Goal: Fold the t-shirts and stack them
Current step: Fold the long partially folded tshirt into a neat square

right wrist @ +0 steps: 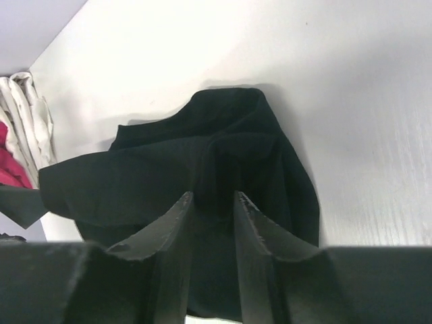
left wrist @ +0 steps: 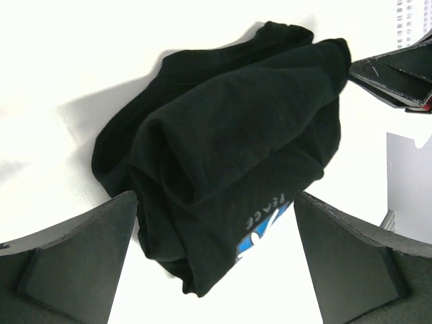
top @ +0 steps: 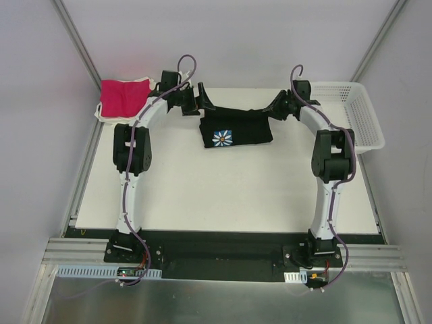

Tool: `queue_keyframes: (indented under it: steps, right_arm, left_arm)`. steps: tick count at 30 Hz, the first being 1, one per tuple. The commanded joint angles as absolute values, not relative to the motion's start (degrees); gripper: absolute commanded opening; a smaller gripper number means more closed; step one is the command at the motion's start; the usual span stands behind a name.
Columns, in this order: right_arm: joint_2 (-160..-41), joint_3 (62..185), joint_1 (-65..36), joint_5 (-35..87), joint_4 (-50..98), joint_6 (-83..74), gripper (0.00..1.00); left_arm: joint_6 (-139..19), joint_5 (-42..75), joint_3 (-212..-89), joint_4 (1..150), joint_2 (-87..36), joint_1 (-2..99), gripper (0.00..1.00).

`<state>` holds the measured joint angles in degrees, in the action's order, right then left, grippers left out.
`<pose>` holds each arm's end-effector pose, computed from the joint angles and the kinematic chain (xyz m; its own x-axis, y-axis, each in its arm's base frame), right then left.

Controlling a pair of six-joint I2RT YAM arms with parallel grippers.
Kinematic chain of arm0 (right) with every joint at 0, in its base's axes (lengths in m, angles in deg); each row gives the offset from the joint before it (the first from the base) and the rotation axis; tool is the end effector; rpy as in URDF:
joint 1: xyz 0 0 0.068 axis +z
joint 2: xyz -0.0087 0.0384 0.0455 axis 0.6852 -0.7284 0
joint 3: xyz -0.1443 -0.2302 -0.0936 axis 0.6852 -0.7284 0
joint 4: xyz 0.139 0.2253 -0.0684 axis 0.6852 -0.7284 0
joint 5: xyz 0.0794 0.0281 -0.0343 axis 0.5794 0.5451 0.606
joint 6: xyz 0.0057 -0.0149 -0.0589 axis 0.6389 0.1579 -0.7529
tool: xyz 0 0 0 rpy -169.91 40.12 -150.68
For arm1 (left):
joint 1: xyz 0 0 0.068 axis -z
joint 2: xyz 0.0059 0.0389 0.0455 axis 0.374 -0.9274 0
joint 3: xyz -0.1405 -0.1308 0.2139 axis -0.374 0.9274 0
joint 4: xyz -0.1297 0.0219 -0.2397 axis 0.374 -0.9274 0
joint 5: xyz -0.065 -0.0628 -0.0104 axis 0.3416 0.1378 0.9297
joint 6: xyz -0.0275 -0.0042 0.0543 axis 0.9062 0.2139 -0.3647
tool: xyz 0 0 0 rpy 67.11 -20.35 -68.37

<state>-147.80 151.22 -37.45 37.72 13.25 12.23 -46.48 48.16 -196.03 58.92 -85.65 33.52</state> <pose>0.5422 0.0700 0.2108 -0.6786 0.3095 -0.6662 -0.0938 0.8630 0.4965 0.5580 -0.1441 0.2286 -0.7632 -0.1713 -0.6231 0.4037 0.6265 -0.6667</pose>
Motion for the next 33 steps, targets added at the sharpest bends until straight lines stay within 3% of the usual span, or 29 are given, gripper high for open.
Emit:
queue_keyframes:
  steps: [1,3,5,16,33]
  right_arm:
    - [-137.73,148.26,-37.71,36.76,15.02,11.72,0.26]
    - [-134.13,145.18,-37.1,37.28,17.82,12.51,0.06]
    - [-131.32,141.22,-35.27,36.94,19.07,13.04,0.01]
    - [-136.39,138.3,-24.8,40.97,24.34,19.01,0.01]
    - [-149.24,144.99,-24.53,48.8,27.87,28.42,0.01]
  left_arm:
    - [-47.7,50.88,-195.73,59.38,-76.18,33.56,0.99]
    - [-48.32,50.71,-193.45,59.38,-73.54,34.09,0.99]
    - [-49.2,50.18,-190.91,59.38,-71.87,35.06,0.99]
    - [-50.69,50.97,-187.81,59.55,-68.69,37.87,0.99]
    - [-50.08,53.17,-189.13,59.55,-70.8,38.22,0.99]
